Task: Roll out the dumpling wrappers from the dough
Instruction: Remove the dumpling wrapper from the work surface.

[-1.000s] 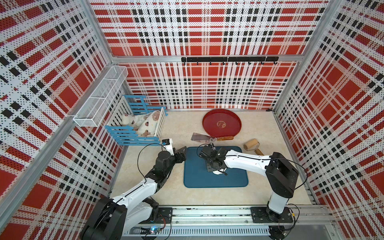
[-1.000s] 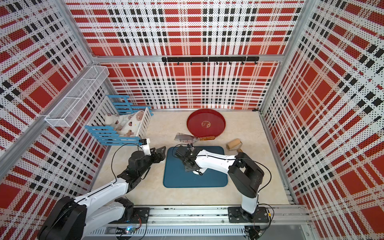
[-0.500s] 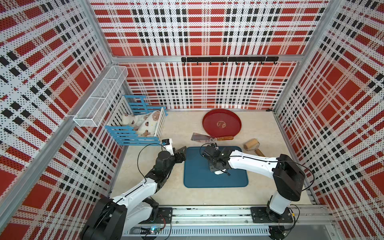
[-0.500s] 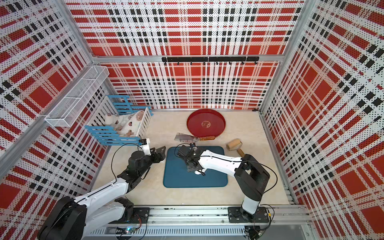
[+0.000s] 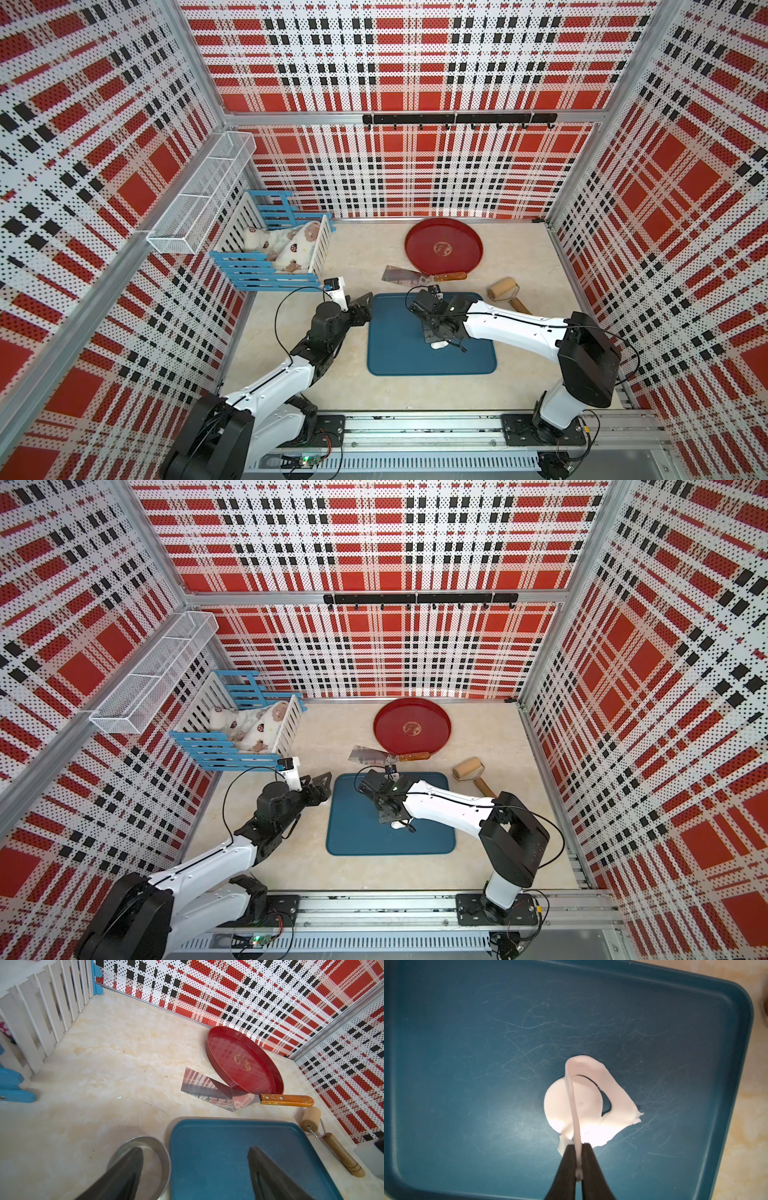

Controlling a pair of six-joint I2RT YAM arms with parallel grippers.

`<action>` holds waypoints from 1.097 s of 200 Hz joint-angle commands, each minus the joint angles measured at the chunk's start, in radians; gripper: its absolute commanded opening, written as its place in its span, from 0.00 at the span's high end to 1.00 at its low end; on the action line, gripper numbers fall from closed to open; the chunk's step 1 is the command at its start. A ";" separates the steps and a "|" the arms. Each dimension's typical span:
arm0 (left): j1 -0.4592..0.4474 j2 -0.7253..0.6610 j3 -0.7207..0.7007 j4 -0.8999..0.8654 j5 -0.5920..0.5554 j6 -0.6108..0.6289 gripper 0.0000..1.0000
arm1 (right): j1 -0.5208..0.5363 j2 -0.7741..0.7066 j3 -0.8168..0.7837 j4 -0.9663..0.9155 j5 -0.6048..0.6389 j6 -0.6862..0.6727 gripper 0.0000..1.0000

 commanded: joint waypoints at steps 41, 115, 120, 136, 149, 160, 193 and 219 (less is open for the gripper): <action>0.006 -0.007 0.016 0.022 -0.011 0.017 0.16 | -0.029 -0.076 -0.036 -0.029 0.032 0.000 0.89; 0.006 -0.002 0.016 0.022 -0.011 0.018 0.16 | -0.062 -0.126 -0.074 -0.038 0.047 -0.010 0.89; 0.005 -0.003 0.016 0.022 -0.011 0.018 0.16 | -0.063 -0.129 -0.076 -0.040 0.048 -0.011 0.89; 0.005 -0.003 0.016 0.022 -0.011 0.016 0.16 | -0.070 -0.138 -0.083 -0.045 0.053 -0.013 0.89; 0.006 -0.003 0.016 0.022 -0.012 0.017 0.16 | -0.075 -0.147 -0.090 -0.050 0.057 -0.014 0.89; 0.006 -0.004 0.016 0.022 -0.011 0.017 0.16 | -0.080 -0.154 -0.094 -0.053 0.059 -0.017 0.89; 0.004 -0.005 0.016 0.022 -0.012 0.018 0.16 | -0.100 -0.179 -0.112 -0.058 0.067 -0.028 0.89; 0.004 -0.004 0.016 0.022 -0.012 0.018 0.16 | -0.120 -0.196 -0.123 -0.061 0.073 -0.040 0.89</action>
